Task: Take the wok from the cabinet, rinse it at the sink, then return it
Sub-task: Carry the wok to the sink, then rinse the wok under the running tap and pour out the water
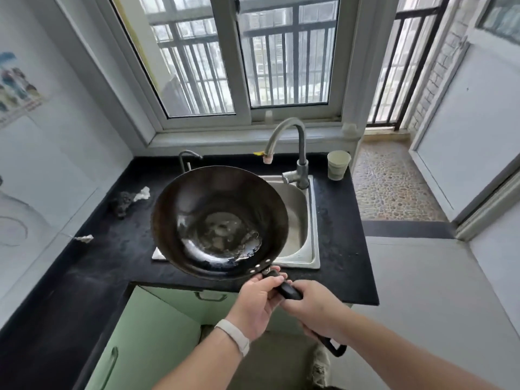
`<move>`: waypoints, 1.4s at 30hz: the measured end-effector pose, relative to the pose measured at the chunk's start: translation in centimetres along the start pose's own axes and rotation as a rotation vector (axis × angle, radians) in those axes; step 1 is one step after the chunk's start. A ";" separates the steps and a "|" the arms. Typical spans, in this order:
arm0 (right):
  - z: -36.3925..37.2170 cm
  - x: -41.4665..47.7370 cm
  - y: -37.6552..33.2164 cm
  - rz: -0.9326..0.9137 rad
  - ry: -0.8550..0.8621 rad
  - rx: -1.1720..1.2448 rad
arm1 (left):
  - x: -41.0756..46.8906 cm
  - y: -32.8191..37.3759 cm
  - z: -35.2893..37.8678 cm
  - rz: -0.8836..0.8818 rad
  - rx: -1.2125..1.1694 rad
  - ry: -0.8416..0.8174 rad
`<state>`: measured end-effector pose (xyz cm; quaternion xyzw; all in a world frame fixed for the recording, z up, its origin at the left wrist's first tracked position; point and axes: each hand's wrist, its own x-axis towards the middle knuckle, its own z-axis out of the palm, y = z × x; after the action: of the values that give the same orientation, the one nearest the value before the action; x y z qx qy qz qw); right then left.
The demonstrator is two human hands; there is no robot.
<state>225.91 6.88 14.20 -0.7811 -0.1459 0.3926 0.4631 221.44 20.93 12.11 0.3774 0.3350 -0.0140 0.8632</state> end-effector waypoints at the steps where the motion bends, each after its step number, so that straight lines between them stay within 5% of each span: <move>1: -0.8 0.9 0.0 0.007 -0.012 -0.012 | 0.9 0.0 0.5 0.000 0.001 0.021; 21: -4.3 7.3 1.7 0.156 -0.065 -0.075 | 8.4 -0.7 0.1 -0.170 -0.067 -0.042; 42: 3.8 11.4 -2.3 0.371 0.265 -0.045 | 12.1 9.3 -8.0 -0.397 0.624 -0.382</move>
<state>230.78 17.18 9.71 -0.8495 0.0534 0.3616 0.3805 228.88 35.65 7.07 0.5396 0.2150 -0.3509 0.7345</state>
